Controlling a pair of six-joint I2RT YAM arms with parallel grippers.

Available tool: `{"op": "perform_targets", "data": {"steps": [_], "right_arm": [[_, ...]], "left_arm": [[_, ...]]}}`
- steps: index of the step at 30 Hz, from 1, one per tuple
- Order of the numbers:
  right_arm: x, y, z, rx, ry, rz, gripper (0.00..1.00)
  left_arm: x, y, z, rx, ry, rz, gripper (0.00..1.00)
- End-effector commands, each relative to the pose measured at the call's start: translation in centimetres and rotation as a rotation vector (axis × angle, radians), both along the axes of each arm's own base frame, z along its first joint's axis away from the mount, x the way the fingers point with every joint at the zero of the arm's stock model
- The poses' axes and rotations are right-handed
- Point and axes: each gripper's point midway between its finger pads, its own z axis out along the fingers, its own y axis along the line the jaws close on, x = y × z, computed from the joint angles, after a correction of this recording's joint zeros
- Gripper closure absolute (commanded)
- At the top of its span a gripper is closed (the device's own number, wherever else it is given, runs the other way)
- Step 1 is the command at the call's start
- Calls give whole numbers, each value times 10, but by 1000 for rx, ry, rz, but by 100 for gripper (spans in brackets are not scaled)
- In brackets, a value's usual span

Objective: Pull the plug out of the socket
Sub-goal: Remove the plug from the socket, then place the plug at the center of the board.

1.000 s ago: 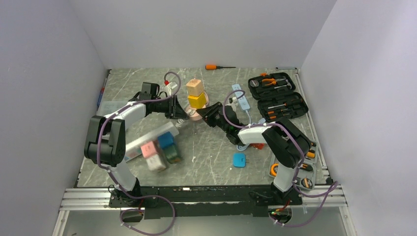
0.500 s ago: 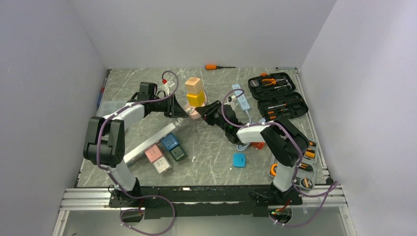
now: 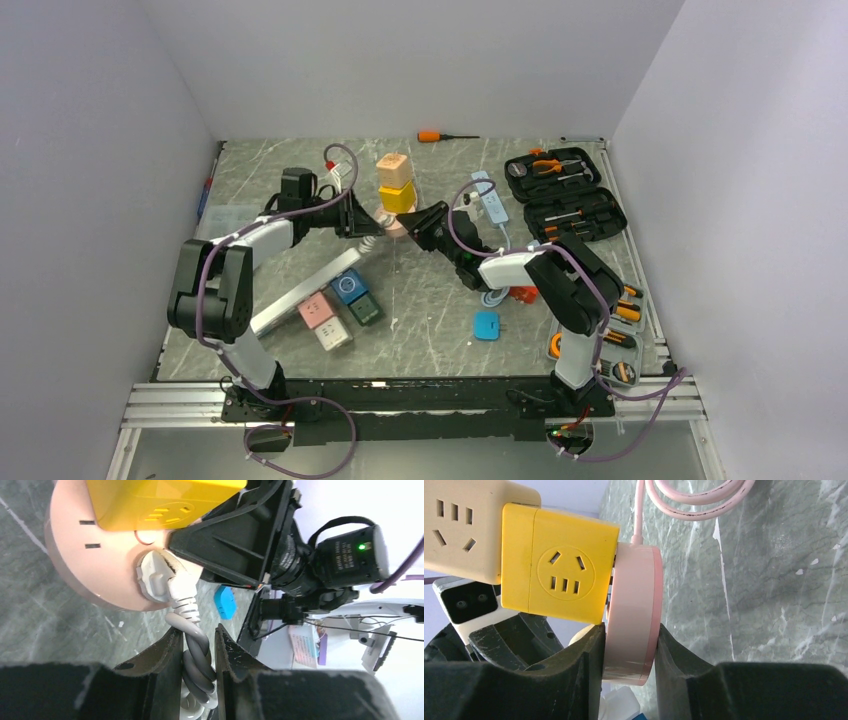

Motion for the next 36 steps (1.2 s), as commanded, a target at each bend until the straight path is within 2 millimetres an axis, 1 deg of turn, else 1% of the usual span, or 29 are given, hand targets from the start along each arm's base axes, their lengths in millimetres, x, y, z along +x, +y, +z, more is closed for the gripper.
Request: {"op": "perform_targets", "data": {"steps": [1, 2, 3, 4, 5, 6, 7, 9, 12, 16, 19, 22, 25, 29, 31, 34, 36], "right_arm": [[-28, -66, -135, -460, 233, -56, 100], [-28, -66, -136, -464, 235, -54, 100], [-28, -66, -138, -467, 241, -53, 100], [-28, -66, -138, -470, 243, -52, 100], [-28, -65, -138, -470, 243, -50, 100], [-28, -65, -139, -470, 245, -49, 100], [-29, -66, -140, -469, 247, -49, 100], [-29, -65, -139, -464, 246, -48, 100], [-27, -67, -132, -446, 233, -55, 100], [-16, -72, -110, -406, 193, -75, 100], [-9, -82, -93, -392, 160, -97, 100], [-8, -87, -78, -377, 131, -107, 100], [-12, -91, -70, -372, 113, -110, 100], [-15, -96, -62, -377, 92, -119, 100], [-13, -96, -56, -376, 76, -118, 100], [-11, -93, -48, -370, 55, -112, 100], [-11, -91, -46, -367, 50, -108, 100]], "left_arm": [[-87, -10, 142, -283, -397, -483, 100], [-90, -10, 147, -285, -440, -481, 100], [-96, -9, 154, -290, -386, -478, 100], [-96, -9, 155, -288, -445, -490, 100], [-91, -9, 152, -281, -356, -489, 100], [-87, -8, 146, -280, -305, -479, 100], [-85, -6, 143, -279, -327, -473, 100], [-88, -5, 136, -272, -322, -480, 100], [-94, -5, 124, -265, -282, -492, 100], [-101, 0, 99, -238, -213, -511, 100], [-102, 9, 74, -213, -155, -518, 100], [-93, 16, 56, -207, -108, -500, 100], [-78, 19, 38, -209, -40, -479, 100], [-62, 17, 19, -226, 44, -447, 100], [-54, 15, 10, -234, 87, -434, 100], [-42, 11, 4, -237, 120, -431, 94], [-32, 9, 4, -232, 115, -438, 93]]}}
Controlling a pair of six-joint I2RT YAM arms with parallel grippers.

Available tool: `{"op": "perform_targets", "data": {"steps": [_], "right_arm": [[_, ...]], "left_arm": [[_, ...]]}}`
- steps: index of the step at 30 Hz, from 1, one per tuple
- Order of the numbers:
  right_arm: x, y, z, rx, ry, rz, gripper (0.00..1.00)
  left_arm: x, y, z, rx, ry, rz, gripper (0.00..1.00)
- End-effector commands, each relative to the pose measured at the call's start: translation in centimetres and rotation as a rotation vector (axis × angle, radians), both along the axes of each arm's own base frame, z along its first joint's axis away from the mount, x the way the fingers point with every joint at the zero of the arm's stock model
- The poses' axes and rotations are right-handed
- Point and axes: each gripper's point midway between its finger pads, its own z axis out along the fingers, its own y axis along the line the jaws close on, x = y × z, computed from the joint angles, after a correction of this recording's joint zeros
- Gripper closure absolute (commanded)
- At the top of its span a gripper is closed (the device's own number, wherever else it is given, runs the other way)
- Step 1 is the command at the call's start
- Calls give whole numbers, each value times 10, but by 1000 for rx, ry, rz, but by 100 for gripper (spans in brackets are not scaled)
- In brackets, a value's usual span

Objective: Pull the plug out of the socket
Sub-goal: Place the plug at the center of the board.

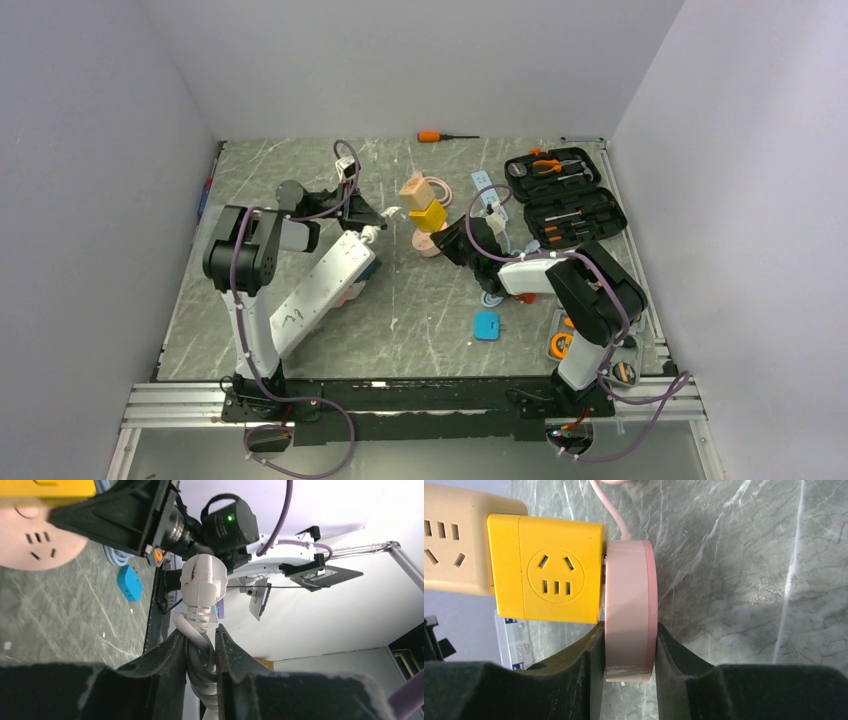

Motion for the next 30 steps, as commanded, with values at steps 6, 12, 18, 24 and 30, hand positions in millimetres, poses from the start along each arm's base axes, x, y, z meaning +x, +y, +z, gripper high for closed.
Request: {"op": "perform_targets", "data": {"steps": [6, 12, 18, 24, 30], "right_arm": [[1, -8, 10, -46, -32, -8, 100], [3, -10, 17, -60, -44, -13, 100], [4, -11, 22, -55, -50, -21, 100], [4, -13, 33, -55, -69, -27, 100], [3, -18, 40, -64, -76, -39, 100]], "left_arm": [[24, 11, -36, 84, -182, -170, 67], [50, 33, -29, 114, -273, -147, 37], [70, 77, -20, 146, -320, -56, 36], [66, 95, -26, 148, -315, -13, 35], [63, 99, -16, 150, -334, 0, 1]]}}
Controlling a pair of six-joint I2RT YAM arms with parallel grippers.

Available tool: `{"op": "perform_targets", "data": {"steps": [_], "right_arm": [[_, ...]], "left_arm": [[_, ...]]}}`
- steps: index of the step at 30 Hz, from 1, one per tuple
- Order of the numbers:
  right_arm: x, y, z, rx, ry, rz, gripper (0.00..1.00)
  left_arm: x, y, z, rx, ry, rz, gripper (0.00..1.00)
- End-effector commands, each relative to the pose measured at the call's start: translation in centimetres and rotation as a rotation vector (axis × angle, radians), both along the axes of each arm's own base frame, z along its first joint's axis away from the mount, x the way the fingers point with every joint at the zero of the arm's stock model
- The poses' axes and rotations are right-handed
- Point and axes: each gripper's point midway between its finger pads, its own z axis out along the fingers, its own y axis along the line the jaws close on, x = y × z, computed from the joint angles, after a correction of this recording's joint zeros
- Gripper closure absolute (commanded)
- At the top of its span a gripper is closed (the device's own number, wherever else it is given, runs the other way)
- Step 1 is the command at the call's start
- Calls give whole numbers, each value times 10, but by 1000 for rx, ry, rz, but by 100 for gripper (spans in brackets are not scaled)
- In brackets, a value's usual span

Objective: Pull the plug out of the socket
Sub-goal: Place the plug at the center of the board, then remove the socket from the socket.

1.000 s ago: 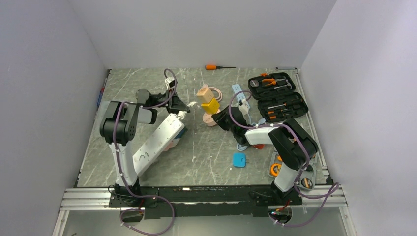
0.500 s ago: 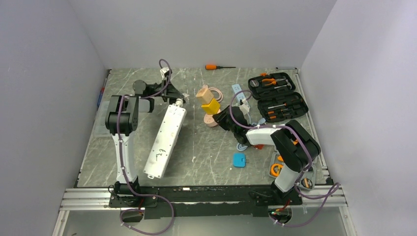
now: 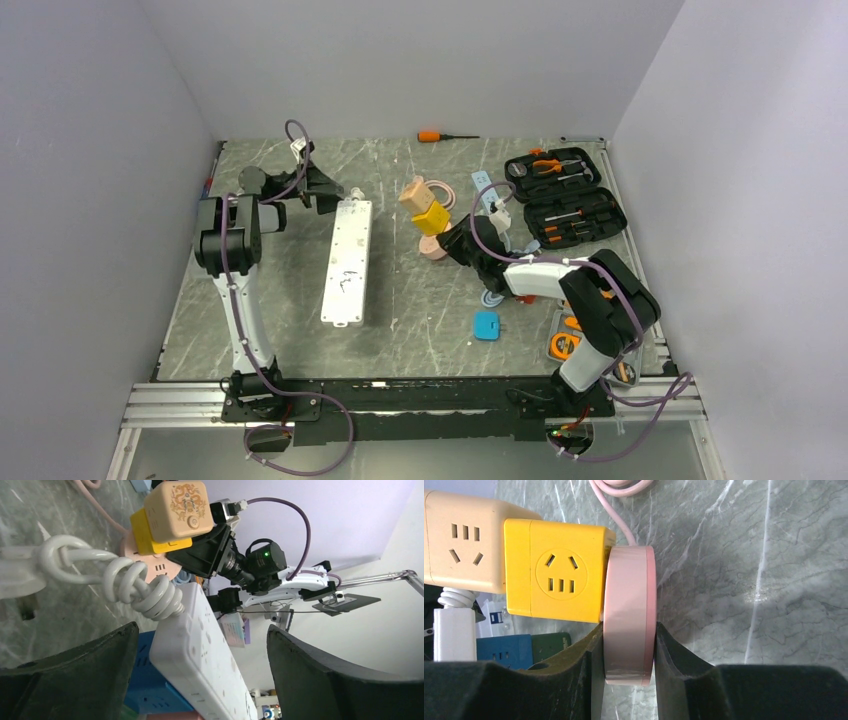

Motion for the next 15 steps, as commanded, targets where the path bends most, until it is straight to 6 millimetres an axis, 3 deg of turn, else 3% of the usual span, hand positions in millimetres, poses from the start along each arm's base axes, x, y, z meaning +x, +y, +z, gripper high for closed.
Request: {"op": "perform_targets", "data": {"steps": [1, 7, 13, 15], "right_arm": [[9, -7, 31, 3, -79, -35, 100], [12, -6, 49, 7, -106, -24, 100], [10, 0, 66, 38, -145, 13, 100], [9, 2, 72, 46, -159, 27, 100]], "left_arm": [[-37, 8, 15, 152, -262, -171, 1], [-25, 25, 66, 195, -353, -118, 1], [-9, 26, 85, 204, -279, -102, 1], [1, 24, 104, 213, -273, -93, 1]]}}
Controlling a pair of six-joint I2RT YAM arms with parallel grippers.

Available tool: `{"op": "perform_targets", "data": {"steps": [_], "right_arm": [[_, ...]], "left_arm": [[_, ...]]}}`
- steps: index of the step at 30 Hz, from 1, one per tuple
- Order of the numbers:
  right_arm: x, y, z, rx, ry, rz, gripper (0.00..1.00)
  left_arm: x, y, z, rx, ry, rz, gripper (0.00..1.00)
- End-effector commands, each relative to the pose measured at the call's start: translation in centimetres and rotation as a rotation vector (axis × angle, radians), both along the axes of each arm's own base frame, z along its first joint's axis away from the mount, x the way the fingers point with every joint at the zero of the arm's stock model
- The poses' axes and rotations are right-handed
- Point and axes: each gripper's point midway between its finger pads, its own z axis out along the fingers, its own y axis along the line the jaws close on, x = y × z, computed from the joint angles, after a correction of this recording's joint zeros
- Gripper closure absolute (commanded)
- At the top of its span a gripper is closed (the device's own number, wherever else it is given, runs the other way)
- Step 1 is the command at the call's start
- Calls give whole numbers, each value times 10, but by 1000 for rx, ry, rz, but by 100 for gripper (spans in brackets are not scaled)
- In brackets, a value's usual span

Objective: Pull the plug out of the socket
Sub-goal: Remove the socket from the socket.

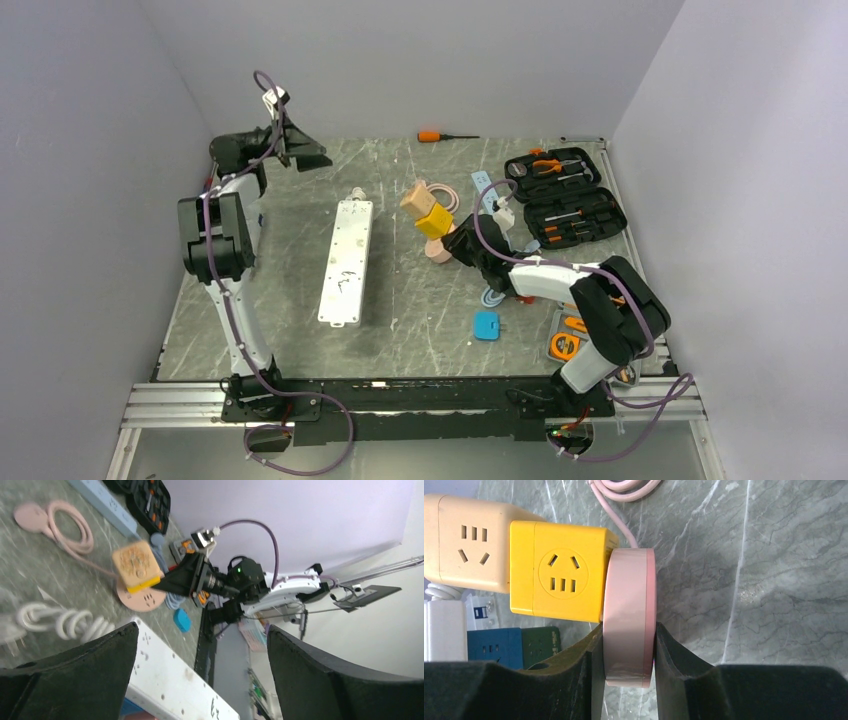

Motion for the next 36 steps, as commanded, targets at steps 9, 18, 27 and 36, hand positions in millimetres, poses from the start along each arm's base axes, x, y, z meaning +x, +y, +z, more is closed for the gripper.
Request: {"op": "perform_targets", "data": {"steps": [9, 18, 27, 36], "right_arm": [[20, 26, 102, 140, -234, 81, 100], [17, 34, 112, 152, -262, 133, 100], [12, 36, 129, 113, -304, 187, 100], [-6, 20, 150, 4, -378, 242, 100]], "left_arm": [[-33, -19, 165, 310, -867, -104, 1], [11, 49, 294, 294, -1467, 327, 1], [34, 54, 223, 820, -1461, 632, 1], [-81, -50, 135, 753, -1413, 92, 1]]}}
